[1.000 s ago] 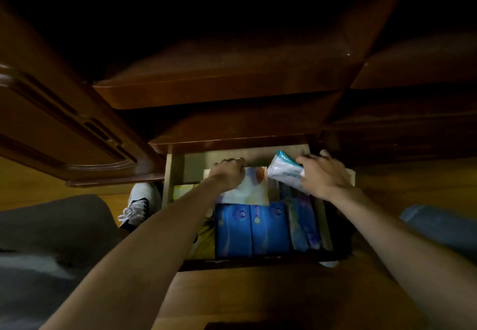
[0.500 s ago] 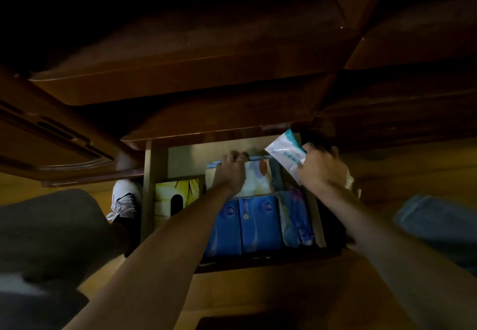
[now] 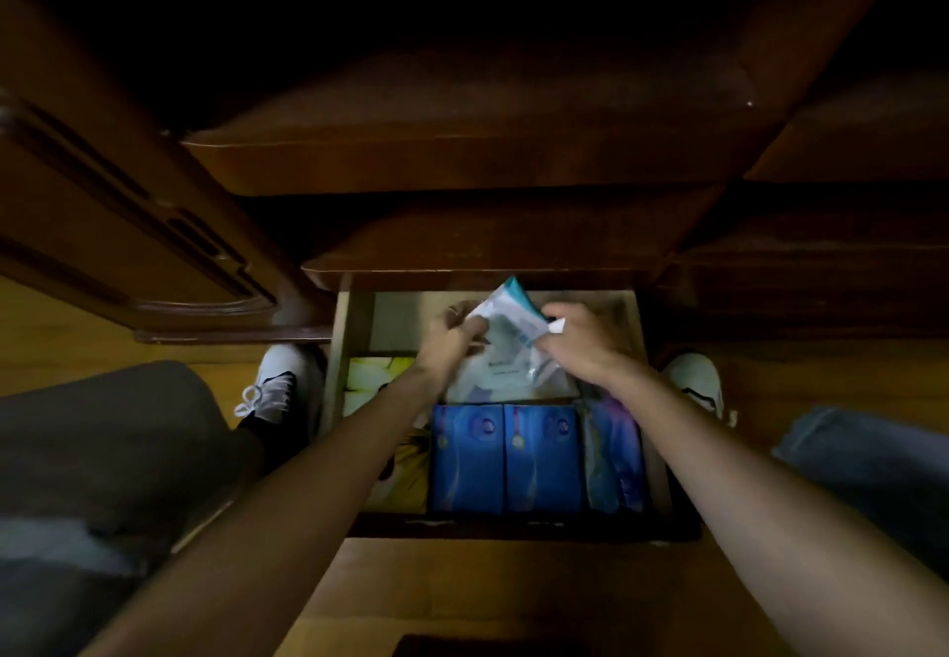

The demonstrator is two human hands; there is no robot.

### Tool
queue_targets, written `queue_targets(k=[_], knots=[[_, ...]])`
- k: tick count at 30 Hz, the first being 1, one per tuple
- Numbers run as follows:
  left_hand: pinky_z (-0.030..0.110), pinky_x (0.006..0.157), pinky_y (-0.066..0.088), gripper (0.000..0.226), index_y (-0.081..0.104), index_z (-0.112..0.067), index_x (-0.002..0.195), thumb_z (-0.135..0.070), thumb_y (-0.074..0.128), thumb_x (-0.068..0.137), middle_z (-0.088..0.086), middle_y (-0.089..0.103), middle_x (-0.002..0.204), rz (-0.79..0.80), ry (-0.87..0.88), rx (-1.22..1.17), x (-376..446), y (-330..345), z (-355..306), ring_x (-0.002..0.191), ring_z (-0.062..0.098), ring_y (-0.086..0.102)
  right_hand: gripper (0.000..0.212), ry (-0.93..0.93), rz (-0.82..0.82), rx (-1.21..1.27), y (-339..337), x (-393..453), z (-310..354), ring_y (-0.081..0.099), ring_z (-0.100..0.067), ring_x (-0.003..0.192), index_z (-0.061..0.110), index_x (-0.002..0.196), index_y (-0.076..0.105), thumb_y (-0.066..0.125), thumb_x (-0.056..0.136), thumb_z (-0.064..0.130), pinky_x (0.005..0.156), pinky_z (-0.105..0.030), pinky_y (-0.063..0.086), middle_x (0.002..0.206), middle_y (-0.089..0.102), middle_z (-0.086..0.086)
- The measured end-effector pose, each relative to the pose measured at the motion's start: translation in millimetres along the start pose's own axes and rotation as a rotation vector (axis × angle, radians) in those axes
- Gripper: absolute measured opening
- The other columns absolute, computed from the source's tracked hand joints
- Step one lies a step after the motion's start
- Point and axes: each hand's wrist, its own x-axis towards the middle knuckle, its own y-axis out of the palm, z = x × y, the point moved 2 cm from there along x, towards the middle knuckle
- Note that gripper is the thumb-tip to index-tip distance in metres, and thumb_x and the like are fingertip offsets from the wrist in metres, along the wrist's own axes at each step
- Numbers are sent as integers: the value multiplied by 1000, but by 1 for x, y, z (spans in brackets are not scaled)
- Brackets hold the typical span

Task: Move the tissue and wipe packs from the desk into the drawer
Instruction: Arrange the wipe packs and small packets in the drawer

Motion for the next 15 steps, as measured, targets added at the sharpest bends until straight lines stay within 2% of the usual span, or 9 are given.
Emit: queue_targets(k=[2,3,5,7,9,11,13,15], knots=[[25,64,59,15,69,-7,106,-7,70,91,8,77,97,-38,-11,-109,-17,-18,-2,81,16,75,37,6,144,197,20,1,24,67,-9,74,30,113,69,68,77,24,62,-28,58,83,69,8],[23,60,58,10,70,-8,100,-6,72,90,5,78,91,-71,-13,-163,-26,-27,-3,77,14,75,34,-3,170,233,31,1,34,67,-8,76,29,112,70,69,78,23,61,-28,58,86,69,9],[24,60,58,7,71,-8,98,-7,71,91,3,79,89,-151,-23,-246,-39,-48,2,77,15,76,21,-6,159,293,51,0,47,67,-13,81,29,98,70,72,78,26,69,-32,59,92,70,6],[27,62,58,11,72,-8,103,-9,67,94,5,79,95,-175,-30,-312,-51,-71,11,82,17,76,11,-5,200,340,65,-3,54,64,-14,76,24,89,71,75,79,25,64,-28,51,90,70,0],[26,62,58,15,73,-8,107,-14,66,95,7,79,98,-163,-54,-333,-61,-90,20,83,18,76,16,-40,320,255,77,-10,62,65,-14,81,17,94,73,74,84,30,62,-24,46,94,71,0],[32,67,61,19,72,-5,107,-19,68,95,11,79,98,-195,-60,-302,-68,-104,26,84,22,77,29,-31,418,220,86,-16,70,68,-18,92,9,101,74,72,87,34,67,-27,46,103,74,-4],[39,72,62,22,69,-1,108,-17,71,93,16,77,98,-321,-13,-294,-68,-115,26,84,27,76,32,8,411,250,92,-16,77,67,-17,89,6,99,74,73,86,35,69,-27,46,104,74,-9],[35,66,61,26,64,-4,115,-18,70,93,11,75,94,-461,50,-228,-66,-129,23,75,18,74,24,82,289,301,95,-9,81,62,-12,79,10,94,74,74,85,32,64,-25,44,99,73,-7]])
